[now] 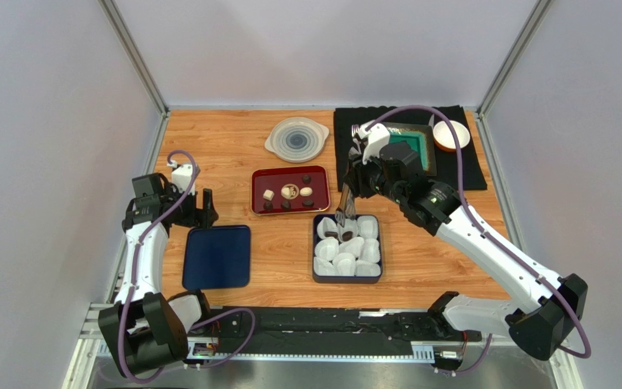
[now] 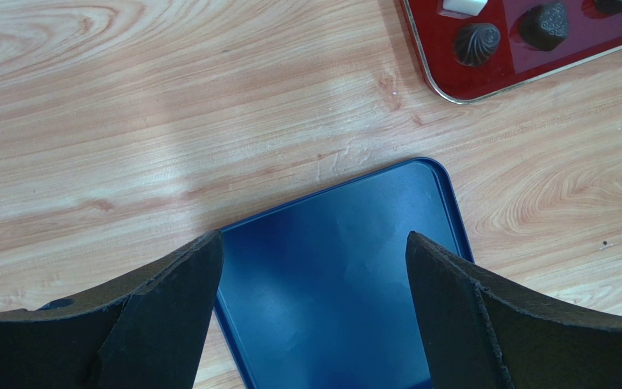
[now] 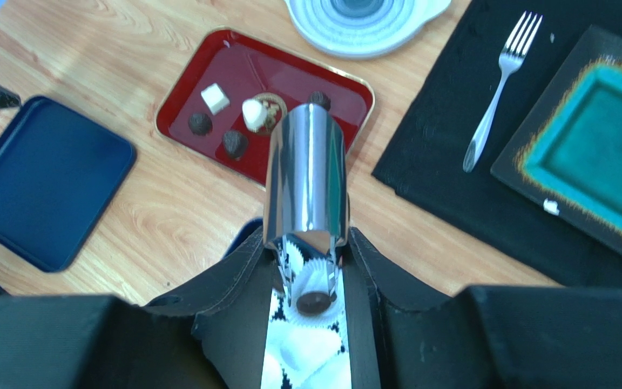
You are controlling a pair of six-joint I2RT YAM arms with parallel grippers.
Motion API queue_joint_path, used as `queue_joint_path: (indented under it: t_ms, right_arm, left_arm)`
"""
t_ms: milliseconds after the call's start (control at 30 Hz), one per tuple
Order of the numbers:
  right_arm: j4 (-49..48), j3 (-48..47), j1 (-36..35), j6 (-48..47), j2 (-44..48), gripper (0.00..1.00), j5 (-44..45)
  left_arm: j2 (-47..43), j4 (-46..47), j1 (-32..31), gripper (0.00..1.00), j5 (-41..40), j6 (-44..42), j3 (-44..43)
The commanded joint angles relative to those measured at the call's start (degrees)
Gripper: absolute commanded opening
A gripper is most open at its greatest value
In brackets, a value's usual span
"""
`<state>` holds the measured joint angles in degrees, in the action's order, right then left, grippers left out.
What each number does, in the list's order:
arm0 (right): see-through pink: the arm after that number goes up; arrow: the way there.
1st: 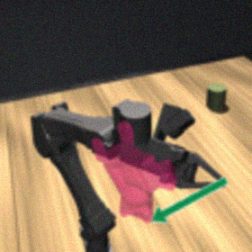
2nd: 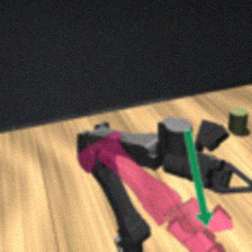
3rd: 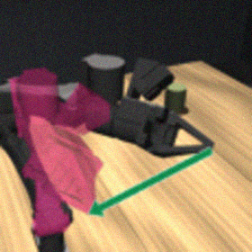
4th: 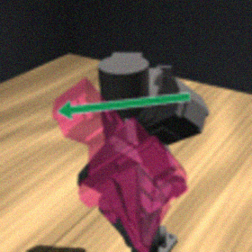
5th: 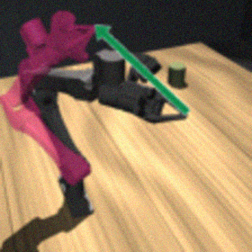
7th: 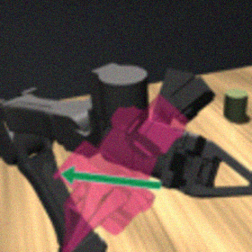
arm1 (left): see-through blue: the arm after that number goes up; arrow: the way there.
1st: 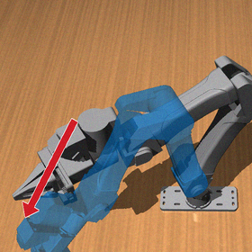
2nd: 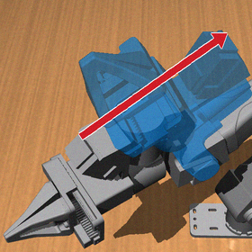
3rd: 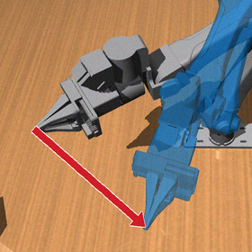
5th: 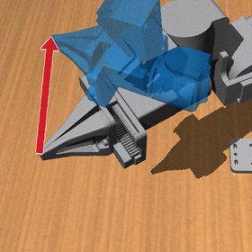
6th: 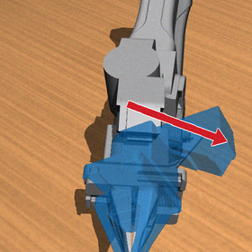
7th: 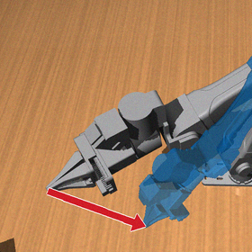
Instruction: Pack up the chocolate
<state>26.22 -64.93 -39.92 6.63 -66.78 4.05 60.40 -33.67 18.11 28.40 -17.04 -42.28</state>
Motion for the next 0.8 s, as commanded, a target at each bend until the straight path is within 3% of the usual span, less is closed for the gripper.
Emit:
queue_joint_path:
  t_ms: [0,400,767]
  right_arm:
    - [-5.0,-7.2,0.0,-1.9,-3.7,0.37,0.5]
    - [-9.0,-23.3,0.4,-3.6,-21.6,0.38,0.0]
    - [-12.4,-30.3,3.6,-0.7,-35.3,0.38,-2.2]
  left_arm:
    - [-1.5,0.1,0.5,0.91,0.8,-1.1,-1.5]
    - [-1.8,0.2,0.5,0.91,0.6,-1.6,-1.0]
    - [-0.7,0.6,0.6,0.91,0.9,-1.5,-0.8]
